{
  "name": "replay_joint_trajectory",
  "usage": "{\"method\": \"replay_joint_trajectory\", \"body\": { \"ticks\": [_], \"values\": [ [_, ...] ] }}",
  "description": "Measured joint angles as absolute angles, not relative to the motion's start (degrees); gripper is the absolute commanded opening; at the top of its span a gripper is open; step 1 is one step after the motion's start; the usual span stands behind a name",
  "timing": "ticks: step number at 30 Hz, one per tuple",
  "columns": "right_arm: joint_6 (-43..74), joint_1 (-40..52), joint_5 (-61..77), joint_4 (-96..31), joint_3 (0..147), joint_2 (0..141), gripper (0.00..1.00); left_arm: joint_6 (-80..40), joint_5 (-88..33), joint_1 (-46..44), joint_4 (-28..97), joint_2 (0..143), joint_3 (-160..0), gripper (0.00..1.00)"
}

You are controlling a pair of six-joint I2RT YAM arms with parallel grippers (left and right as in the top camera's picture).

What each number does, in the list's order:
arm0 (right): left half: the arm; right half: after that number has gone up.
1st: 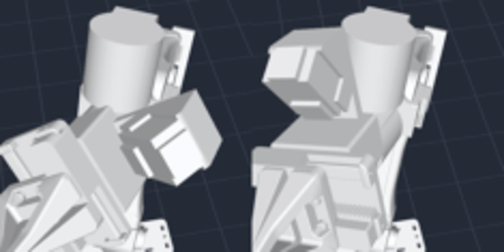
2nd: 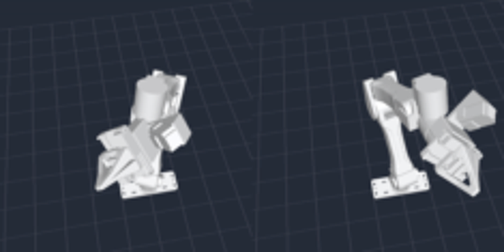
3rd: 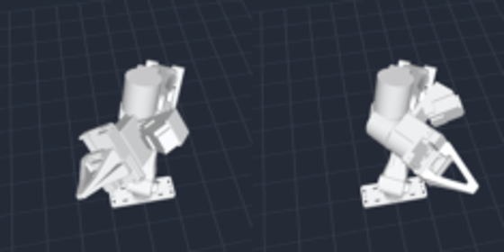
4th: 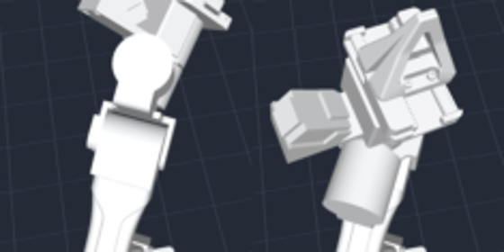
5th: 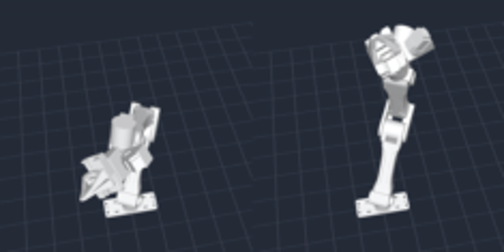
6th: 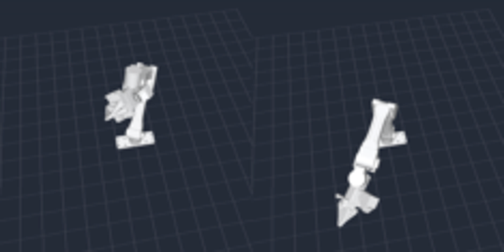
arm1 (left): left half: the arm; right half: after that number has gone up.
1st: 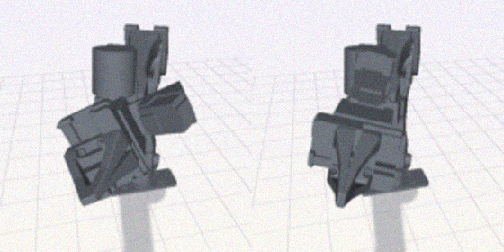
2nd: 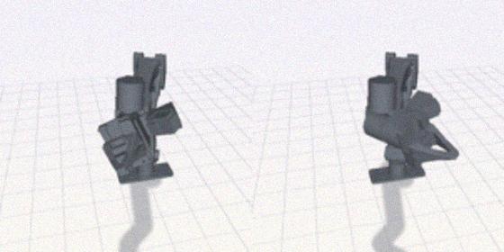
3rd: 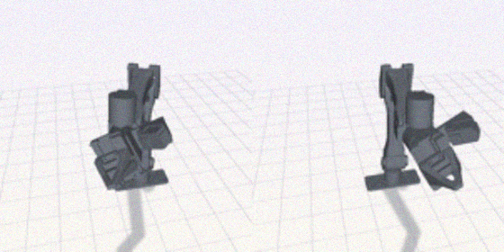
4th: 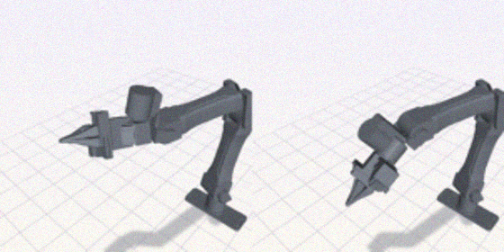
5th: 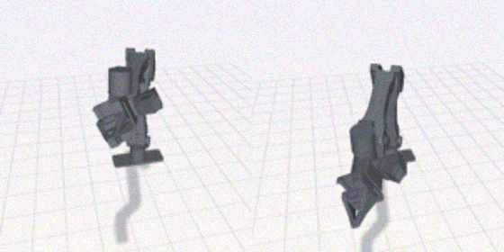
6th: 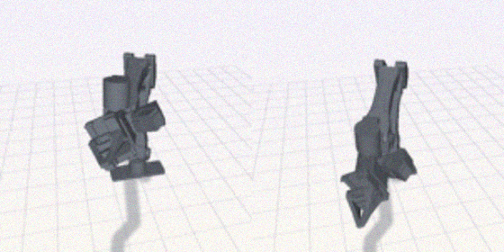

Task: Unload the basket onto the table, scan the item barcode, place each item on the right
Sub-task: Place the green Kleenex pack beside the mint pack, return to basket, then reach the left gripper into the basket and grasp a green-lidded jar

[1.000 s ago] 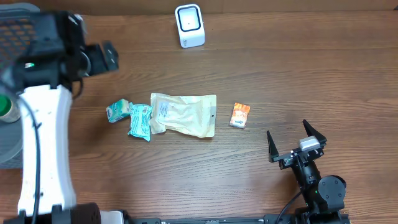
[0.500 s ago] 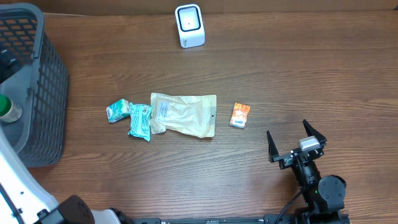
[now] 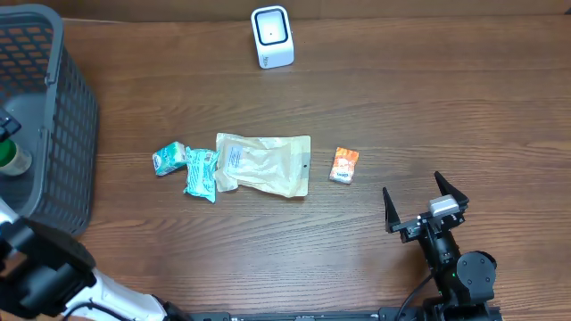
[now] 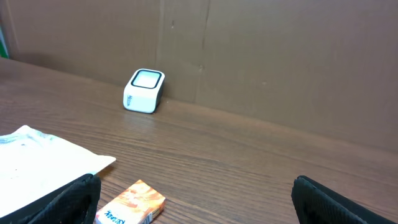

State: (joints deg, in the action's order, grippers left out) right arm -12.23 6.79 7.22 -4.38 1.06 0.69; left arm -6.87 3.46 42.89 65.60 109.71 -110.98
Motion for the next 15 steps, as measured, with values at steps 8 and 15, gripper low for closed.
{"method": "replay_joint_trajectory", "body": {
  "ticks": [8, 15],
  "values": [
    [-12.21, 6.79, 7.22, -4.36, 1.06, 0.69, 1.0, -6.81, 7.2, 43.42, 63.55, 116.55, -110.96, 0.95],
    [-12.23, 6.79, 7.22, -4.36, 1.06, 0.69, 1.0, -4.71, 8.47, 44.03, 59.66, 120.64, -110.96, 0.97]
  ]
}}
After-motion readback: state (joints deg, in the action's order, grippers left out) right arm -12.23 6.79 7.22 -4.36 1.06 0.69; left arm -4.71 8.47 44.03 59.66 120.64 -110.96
